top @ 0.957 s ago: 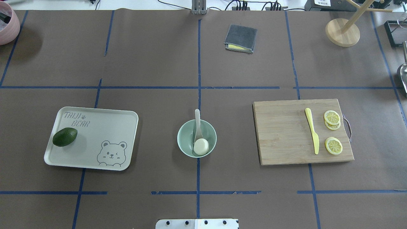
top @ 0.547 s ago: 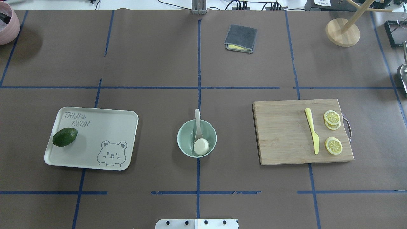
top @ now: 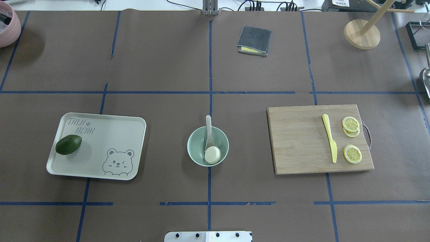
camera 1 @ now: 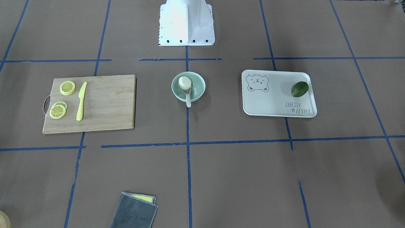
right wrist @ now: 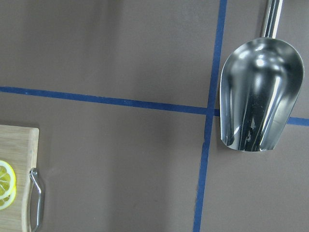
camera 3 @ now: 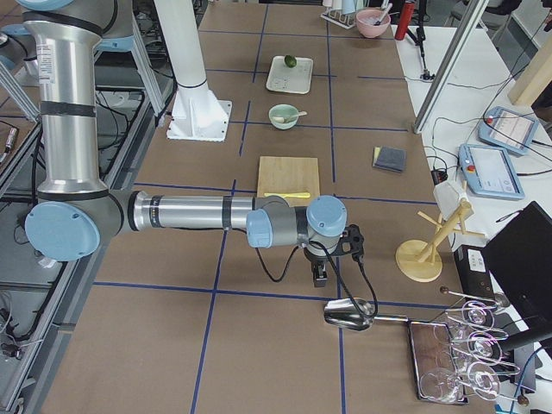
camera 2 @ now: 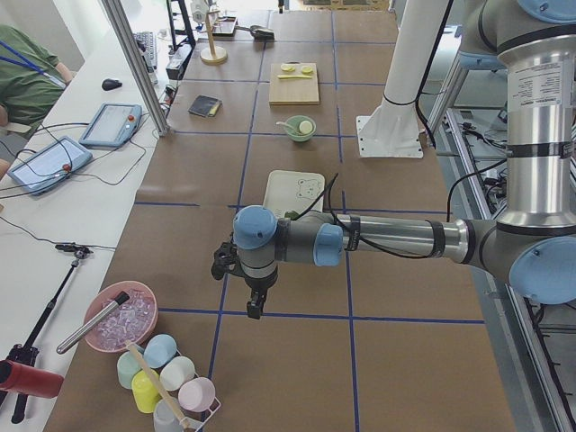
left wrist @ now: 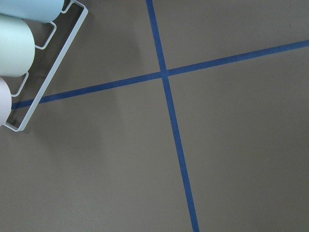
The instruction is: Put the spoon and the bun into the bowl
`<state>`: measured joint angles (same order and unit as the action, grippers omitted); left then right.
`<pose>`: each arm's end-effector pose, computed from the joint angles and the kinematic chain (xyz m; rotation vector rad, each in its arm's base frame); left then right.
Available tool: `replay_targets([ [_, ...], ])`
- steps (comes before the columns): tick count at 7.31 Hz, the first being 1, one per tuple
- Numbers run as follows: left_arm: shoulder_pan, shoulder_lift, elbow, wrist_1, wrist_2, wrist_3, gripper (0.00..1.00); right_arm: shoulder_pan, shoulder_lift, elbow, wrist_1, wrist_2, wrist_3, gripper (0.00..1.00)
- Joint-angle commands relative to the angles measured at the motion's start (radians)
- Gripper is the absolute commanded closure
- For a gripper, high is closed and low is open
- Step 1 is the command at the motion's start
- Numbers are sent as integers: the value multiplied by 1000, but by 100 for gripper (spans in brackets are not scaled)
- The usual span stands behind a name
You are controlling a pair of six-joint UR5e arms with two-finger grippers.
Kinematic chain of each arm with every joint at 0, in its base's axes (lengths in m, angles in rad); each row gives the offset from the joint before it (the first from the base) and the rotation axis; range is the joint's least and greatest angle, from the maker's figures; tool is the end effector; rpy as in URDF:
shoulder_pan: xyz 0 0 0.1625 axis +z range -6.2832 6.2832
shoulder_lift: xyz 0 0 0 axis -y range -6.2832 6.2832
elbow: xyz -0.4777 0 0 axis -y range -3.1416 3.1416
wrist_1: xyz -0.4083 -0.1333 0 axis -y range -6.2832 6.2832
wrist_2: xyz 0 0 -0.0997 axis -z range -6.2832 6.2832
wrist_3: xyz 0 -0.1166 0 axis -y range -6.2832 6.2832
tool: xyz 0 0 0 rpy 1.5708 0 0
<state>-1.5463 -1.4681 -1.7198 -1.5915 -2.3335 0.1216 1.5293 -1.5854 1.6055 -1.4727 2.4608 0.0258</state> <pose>-0.0414 -0.4652 0.6962 0.1008 0.7593 0.1644 0.0215 -0.5102 0.6931 0.0803 -0.8922 -0.0672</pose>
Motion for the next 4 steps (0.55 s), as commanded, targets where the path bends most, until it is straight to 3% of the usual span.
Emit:
replay_targets([
  [1, -11, -6, 2, 5, -1, -7, 0, 35, 1, -1, -6, 20, 11, 0],
  [4, -21, -12, 9, 4, 0, -8, 0, 35, 4, -1, -18, 18, 11, 0],
])
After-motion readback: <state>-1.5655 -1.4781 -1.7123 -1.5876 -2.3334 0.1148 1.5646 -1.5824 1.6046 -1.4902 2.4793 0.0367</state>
